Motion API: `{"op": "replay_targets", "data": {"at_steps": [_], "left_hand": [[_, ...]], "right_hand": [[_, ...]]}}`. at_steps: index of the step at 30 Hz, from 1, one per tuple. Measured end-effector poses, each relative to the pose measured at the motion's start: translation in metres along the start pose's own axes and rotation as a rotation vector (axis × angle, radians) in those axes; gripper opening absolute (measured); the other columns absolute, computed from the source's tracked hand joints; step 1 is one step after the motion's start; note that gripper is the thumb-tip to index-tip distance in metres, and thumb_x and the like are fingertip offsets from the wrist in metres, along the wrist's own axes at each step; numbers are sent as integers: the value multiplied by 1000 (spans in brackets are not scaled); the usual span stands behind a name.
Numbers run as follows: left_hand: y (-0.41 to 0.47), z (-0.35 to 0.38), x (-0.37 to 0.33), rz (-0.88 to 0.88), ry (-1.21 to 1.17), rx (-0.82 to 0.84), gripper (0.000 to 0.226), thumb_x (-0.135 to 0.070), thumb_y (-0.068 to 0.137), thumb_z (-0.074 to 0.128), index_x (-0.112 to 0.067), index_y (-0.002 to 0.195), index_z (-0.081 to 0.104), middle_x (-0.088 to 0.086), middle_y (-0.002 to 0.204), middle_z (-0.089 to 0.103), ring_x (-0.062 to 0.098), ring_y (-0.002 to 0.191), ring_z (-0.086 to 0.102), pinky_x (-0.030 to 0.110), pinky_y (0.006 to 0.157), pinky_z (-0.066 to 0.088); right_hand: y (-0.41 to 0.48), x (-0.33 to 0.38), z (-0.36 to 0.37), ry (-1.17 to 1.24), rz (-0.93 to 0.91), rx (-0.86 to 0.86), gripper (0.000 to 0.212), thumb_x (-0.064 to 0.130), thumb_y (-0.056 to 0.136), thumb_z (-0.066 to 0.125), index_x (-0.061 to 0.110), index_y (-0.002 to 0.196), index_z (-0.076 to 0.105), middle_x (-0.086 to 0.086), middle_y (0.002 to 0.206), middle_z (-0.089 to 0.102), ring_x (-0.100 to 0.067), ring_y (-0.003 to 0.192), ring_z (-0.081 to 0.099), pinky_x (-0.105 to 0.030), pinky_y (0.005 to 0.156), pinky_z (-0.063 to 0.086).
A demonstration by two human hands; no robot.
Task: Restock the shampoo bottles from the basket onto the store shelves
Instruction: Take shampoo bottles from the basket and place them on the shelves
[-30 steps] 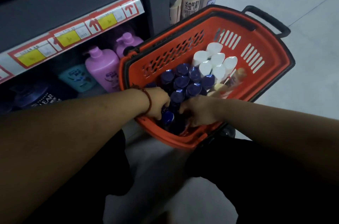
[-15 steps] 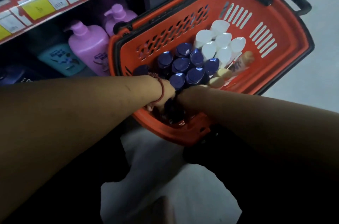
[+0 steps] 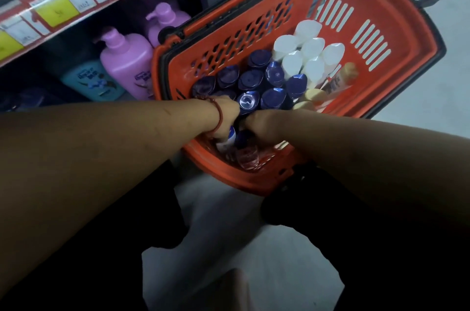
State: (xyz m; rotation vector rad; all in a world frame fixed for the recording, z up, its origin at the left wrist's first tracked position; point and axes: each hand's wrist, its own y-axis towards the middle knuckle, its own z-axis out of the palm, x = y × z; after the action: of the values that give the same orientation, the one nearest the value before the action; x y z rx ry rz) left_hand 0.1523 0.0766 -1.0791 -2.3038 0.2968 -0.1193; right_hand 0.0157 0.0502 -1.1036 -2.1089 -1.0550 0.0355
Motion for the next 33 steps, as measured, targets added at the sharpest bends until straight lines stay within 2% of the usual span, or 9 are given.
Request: {"op": "replay_targets", "data": {"at_steps": [7, 12, 17, 20, 23, 27, 29, 31, 33], "left_hand": [[-90, -39, 34, -60, -581, -299, 26, -7, 68, 79, -22, 89, 74, 5, 81, 75, 27, 65, 72, 47, 65, 62], [-164, -66, 43, -21, -932, -656, 24, -10, 73, 84, -25, 89, 74, -17, 56, 66, 4, 50, 61, 24, 56, 55], [-214, -81, 41, 163, -1641, -937, 21, -16, 77, 80, -14, 97, 73, 8, 92, 71, 21, 84, 65, 49, 87, 56], [-223, -77, 39, 346, -1986, -980, 17, -24, 92, 65, -19, 108, 62, 11, 107, 67, 30, 105, 64, 62, 84, 53], [-216, -68, 44, 477, -2312, -880, 55, -54, 94, 53, -15, 133, 48, 19, 135, 57, 38, 124, 56, 69, 82, 50], [-215, -64, 54, 338, -2573, -833, 64, -67, 92, 41, -12, 118, 58, 15, 105, 68, 31, 108, 63, 57, 97, 48], [-219, -61, 58, 296, -2599, -837, 38, -49, 97, 51, -12, 99, 57, 15, 99, 66, 31, 103, 63, 58, 102, 45], [-224, -57, 62, 282, -2563, -815, 12, -13, 98, 51, -8, 86, 50, 17, 88, 60, 31, 89, 62, 56, 97, 48], [-228, -57, 62, 290, -2543, -793, 19, 8, 90, 38, -7, 79, 43, 14, 78, 54, 30, 76, 63, 51, 87, 54]], "right_hand": [[-78, 2, -37, 240, 89, -178, 42, 33, 100, 57, 10, 134, 52, -13, 132, 57, -30, 121, 54, -34, 94, 42], [-147, 6, -86, 610, 139, -501, 29, 33, 96, 63, 7, 109, 62, -16, 108, 69, -34, 98, 66, -47, 82, 54], [-192, 34, -126, 1143, -16, -888, 37, 32, 100, 59, -1, 114, 66, -19, 108, 73, -33, 101, 71, -53, 94, 56], [-195, 57, -132, 1511, -108, -1021, 45, 41, 103, 50, -1, 115, 64, -23, 105, 72, -37, 98, 72, -57, 87, 58], [-179, 69, -138, 2083, -148, -925, 50, 47, 103, 46, 1, 120, 57, -16, 94, 67, -32, 94, 70, -57, 84, 58], [-168, 83, -145, 2345, -94, -620, 42, 40, 105, 39, 2, 115, 54, -17, 94, 66, -30, 94, 64, -52, 88, 54], [-169, 91, -147, 2262, -97, -530, 17, 18, 94, 44, 8, 107, 46, -13, 88, 57, -29, 87, 59, -48, 86, 56], [-169, 98, -147, 2179, -135, -487, 26, 3, 80, 38, 11, 105, 38, -12, 85, 50, -31, 80, 58, -50, 82, 58], [-163, 105, -149, 2164, -187, -497, 28, -2, 81, 34, 8, 106, 40, -14, 84, 54, -34, 75, 64, -51, 75, 60]]}}
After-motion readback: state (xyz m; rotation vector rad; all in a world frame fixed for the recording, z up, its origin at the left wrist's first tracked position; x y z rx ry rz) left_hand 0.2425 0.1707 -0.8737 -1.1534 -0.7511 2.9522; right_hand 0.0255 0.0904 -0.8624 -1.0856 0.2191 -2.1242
